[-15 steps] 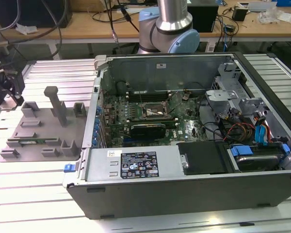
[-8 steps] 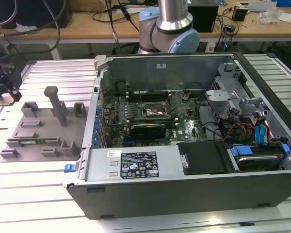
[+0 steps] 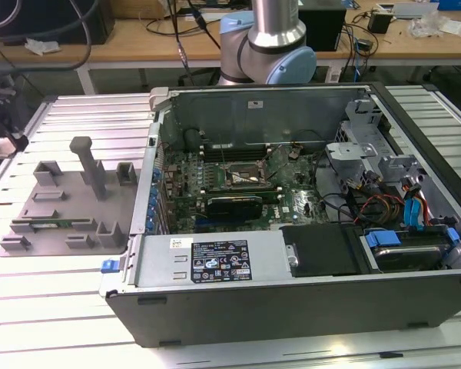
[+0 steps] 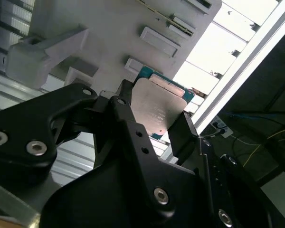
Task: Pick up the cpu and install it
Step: 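Pick up the cpu and move it towards the insertion slot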
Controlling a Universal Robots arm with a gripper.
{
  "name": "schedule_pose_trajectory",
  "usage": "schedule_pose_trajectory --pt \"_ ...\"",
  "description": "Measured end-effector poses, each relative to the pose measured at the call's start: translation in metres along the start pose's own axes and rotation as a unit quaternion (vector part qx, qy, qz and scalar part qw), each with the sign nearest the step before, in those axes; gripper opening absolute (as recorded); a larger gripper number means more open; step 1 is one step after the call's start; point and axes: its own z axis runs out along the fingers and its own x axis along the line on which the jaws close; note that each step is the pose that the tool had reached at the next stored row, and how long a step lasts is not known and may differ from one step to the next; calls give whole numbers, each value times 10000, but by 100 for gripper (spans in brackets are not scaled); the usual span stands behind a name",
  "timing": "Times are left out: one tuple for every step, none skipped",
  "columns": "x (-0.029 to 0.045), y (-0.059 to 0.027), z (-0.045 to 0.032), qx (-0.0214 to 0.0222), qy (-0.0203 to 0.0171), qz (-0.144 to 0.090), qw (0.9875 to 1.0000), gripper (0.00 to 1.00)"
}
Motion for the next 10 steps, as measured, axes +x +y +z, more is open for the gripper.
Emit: schedule_pose_trajectory --pt "-1 1 -26 0 0 0 10000 55" --pt "-2 3 -69 0 0 0 10000 55" --pt "-2 4 -95 0 0 0 10000 55" --pt "-3 5 -121 0 0 0 10000 55" --pt "-5 7 -161 0 0 0 10000 55" --pt "-5 9 -186 -1 0 0 10000 55" --pt "-6 9 -211 0 0 0 10000 55" --pt "-7 11 -248 0 0 0 10000 55" --pt "-7 12 -272 0 0 0 10000 55" --pt "-8 14 -299 0 0 0 10000 55"
